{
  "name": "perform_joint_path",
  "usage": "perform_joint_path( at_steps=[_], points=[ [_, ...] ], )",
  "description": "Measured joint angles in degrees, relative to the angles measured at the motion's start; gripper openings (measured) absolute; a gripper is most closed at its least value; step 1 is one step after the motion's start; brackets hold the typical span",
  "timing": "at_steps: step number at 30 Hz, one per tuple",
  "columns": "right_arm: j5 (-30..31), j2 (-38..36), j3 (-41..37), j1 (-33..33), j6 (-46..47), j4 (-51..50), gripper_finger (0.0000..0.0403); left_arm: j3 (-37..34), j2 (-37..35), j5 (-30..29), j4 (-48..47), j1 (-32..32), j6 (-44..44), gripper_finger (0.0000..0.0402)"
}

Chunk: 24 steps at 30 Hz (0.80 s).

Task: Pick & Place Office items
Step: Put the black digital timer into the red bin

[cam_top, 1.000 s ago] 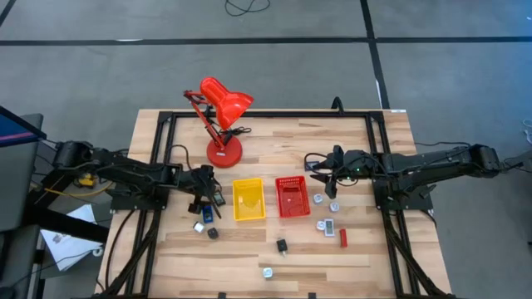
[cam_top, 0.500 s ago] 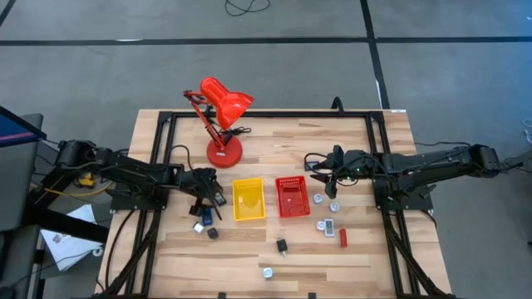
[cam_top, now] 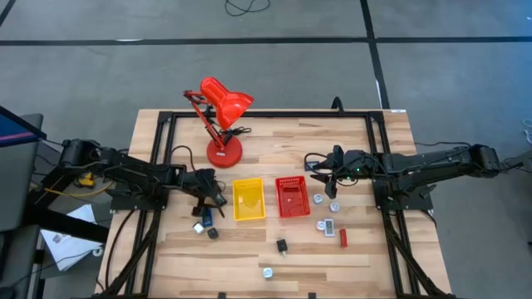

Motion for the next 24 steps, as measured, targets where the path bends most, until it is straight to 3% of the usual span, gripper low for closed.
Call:
perform_joint_path(
  at_steps=[15, 24],
  points=[
    [0.0, 0.0, 0.0, 0.0, 0.0, -0.1, 0.0168, -0.2, 0.0, -0.1, 1.5, 0.0, -0.7, 0.0179],
    [0.0, 0.0, 0.0, 0.0, 0.0, -0.1, 0.0168, -0.2, 0.0, 0.1, 1.5, 0.0, -0.8, 0.0175]
  ],
)
